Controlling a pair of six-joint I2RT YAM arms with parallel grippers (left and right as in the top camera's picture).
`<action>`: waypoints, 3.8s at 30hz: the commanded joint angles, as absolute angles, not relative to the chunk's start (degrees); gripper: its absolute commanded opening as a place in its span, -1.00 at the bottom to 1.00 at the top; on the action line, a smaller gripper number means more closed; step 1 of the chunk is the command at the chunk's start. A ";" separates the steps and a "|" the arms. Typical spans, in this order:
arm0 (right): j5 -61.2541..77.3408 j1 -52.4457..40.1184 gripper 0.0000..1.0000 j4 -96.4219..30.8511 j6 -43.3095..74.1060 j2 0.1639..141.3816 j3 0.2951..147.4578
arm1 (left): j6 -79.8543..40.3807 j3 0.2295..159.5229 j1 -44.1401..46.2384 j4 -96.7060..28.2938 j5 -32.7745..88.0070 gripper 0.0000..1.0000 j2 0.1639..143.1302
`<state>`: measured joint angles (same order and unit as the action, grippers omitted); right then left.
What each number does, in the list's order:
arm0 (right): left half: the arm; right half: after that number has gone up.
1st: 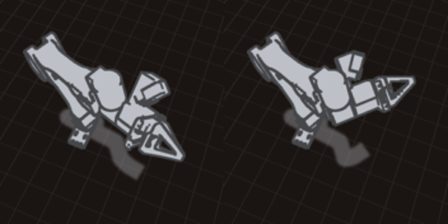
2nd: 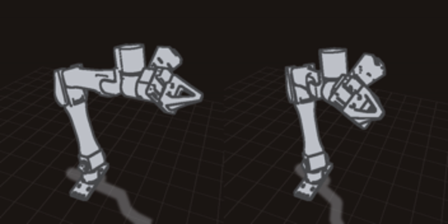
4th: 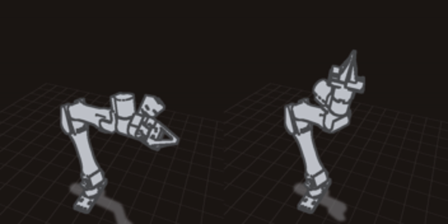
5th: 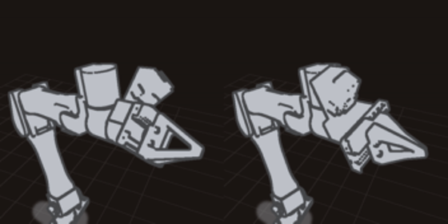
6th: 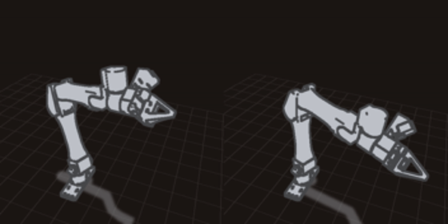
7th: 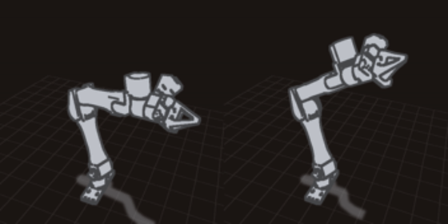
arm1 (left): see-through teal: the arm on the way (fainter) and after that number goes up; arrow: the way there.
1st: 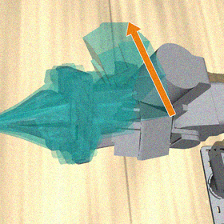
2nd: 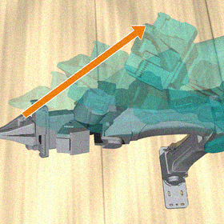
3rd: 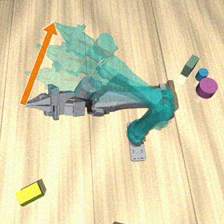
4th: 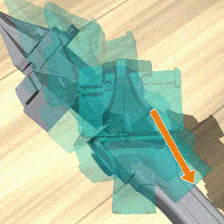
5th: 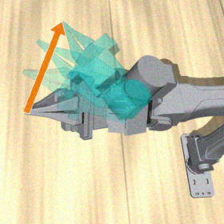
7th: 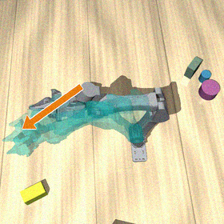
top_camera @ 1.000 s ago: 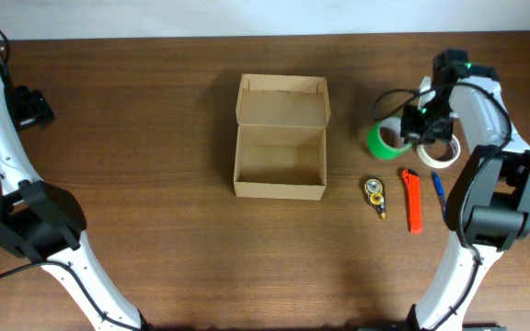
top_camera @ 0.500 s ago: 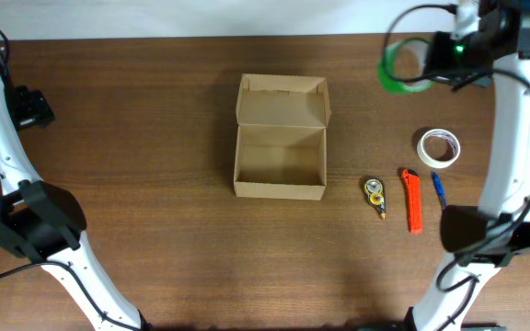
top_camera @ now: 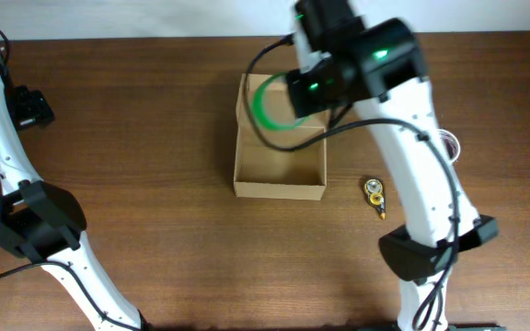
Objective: Pack container
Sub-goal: 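Carry the green tape with the right gripper over the box, then lower the green tape into the box and open the right gripper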
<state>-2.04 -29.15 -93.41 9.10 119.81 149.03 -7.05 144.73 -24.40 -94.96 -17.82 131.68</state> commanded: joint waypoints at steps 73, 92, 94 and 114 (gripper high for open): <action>1.45 -29.52 -0.93 -75.20 6.33 116.99 114.48 | -6.37 144.40 -24.56 -94.98 -18.17 1.00 130.85; 3.38 -29.65 -0.93 -71.96 6.46 121.36 114.30 | -6.37 144.40 -24.56 -94.98 -18.17 1.00 130.85; 3.46 -29.67 -0.93 -71.79 6.46 122.26 114.30 | -6.37 144.40 -24.56 -94.98 -18.17 1.00 130.85; 3.88 -29.71 -0.92 -67.79 6.46 130.41 114.21 | -6.37 144.40 -24.56 -94.98 -18.17 0.99 130.85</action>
<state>2.94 -29.67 -68.10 6.04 128.88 114.39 -7.05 144.73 -24.40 -94.96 -17.80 131.68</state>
